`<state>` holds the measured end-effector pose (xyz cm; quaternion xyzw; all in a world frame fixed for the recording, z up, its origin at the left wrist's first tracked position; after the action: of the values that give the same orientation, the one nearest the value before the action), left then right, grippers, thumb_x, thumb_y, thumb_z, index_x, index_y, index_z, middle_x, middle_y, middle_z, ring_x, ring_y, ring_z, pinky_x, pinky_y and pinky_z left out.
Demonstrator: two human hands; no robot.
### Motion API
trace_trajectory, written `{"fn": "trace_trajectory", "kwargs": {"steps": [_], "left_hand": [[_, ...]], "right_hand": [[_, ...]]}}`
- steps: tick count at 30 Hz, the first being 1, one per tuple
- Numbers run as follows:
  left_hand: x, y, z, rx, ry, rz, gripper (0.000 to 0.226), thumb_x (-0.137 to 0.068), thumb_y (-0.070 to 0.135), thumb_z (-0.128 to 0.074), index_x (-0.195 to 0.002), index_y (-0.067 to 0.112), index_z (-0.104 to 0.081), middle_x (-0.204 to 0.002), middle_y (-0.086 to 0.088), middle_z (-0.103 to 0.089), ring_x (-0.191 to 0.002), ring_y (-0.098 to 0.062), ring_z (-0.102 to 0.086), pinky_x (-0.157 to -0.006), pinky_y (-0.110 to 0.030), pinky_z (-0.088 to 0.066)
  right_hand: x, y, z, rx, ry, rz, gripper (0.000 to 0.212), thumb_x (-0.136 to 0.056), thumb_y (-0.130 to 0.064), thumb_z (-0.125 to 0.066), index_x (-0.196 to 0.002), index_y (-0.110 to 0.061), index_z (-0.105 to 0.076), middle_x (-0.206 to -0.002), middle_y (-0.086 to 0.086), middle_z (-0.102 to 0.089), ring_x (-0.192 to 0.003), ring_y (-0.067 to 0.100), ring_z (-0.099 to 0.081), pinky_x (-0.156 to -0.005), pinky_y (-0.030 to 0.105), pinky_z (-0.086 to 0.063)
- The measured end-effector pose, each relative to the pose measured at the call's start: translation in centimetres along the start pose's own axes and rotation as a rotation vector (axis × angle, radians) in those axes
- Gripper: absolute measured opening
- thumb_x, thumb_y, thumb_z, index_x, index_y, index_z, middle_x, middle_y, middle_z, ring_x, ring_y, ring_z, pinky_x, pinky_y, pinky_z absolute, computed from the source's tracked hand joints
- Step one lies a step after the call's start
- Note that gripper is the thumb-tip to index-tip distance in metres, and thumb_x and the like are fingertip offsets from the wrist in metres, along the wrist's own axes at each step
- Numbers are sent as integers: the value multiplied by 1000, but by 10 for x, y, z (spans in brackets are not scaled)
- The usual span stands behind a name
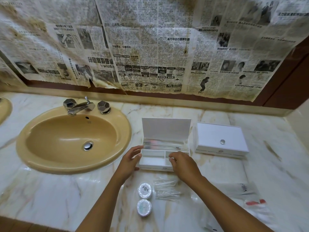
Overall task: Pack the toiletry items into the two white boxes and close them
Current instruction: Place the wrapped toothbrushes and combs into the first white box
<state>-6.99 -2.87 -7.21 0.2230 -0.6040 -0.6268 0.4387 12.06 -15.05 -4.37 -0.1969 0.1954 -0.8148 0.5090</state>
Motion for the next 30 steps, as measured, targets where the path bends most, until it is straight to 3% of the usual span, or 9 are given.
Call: {"fn": "trace_trajectory", "kwargs": {"steps": [6, 9, 11, 13, 17, 21, 27, 30], "left_hand": [[-1, -1, 0, -7, 1, 0, 26, -98, 21, -53, -118, 36, -60, -128, 15, -57, -120, 1, -50, -73, -30, -58], [-1, -1, 0, -7, 3, -1, 26, -98, 22, -53, -118, 37, -60, -127, 13, -58, -119, -1, -51, -73, -30, -58], [-1, -1, 0, -11, 5, -4, 26, -98, 22, -53, -118, 37, -59, -127, 14, -58, -120, 0, -51, -75, -33, -58], [-1, -2, -1, -15, 7, -5, 26, -98, 22, -53, -119, 36, -59, -128, 14, -58, -120, 1, -50, -77, -36, -58], [-1, -2, 0, -25, 2, 1, 26, -99, 23, -52, -121, 36, -59, -129, 13, -57, -121, -1, -50, -79, -35, -58], [0, -2, 0, -23, 7, 1, 26, -99, 22, -52, -121, 35, -59, -129, 13, -57, -120, 0, -50, -78, -35, -58], [-1, -2, -1, -19, 6, 4, 26, -99, 22, -52, -120, 35, -59, -127, 15, -57, -120, 1, -50, -79, -37, -58], [-1, -2, -1, -17, 7, 1, 26, -99, 21, -52, -120, 35, -59, -127, 17, -57, -120, 3, -49, -80, -38, -58]], "right_hand": [[7, -3, -1, -90, 59, 65, 29, -98, -28, -48, -122, -19, -61, -119, -4, -61, -111, 14, -54, -90, 21, -39], [15, -10, 1, -168, 128, 159, 26, -95, -28, -55, -119, -22, -63, -106, -10, -60, -97, 6, -55, -84, 16, -39], [20, -15, 0, -195, 74, 208, 24, -92, -30, -58, -114, -24, -65, -95, -13, -59, -84, 3, -52, -79, 17, -42], [25, -18, -4, -147, -37, 232, 23, -92, -32, -58, -112, -26, -66, -93, -10, -63, -82, 6, -54, -78, 21, -44], [35, -16, -16, 36, -239, 234, 29, -94, -30, -53, -122, -26, -61, -115, -4, -62, -105, 14, -56, -84, 25, -40], [39, -9, -27, 128, -277, 214, 38, -94, -22, -51, -131, -25, -52, -146, -1, -42, -134, 17, -37, -97, 28, -37], [39, -5, -34, 167, -247, 208, 46, -92, -15, -49, -138, -22, -47, -150, -2, -35, -139, 16, -29, -100, 28, -36], [38, -4, -38, 212, -237, 195, 42, -87, -7, -49, -127, -17, -54, -138, 1, -48, -132, 19, -36, -90, 31, -41]]}}
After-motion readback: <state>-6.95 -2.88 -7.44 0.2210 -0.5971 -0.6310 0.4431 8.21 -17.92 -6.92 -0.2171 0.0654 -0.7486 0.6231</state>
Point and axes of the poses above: each hand's wrist, its own x-axis away from the middle knuckle, its own z-axis out of the back of the hand, y = z × x, the point moved 1 cm from there along -x, towards the middle knuckle
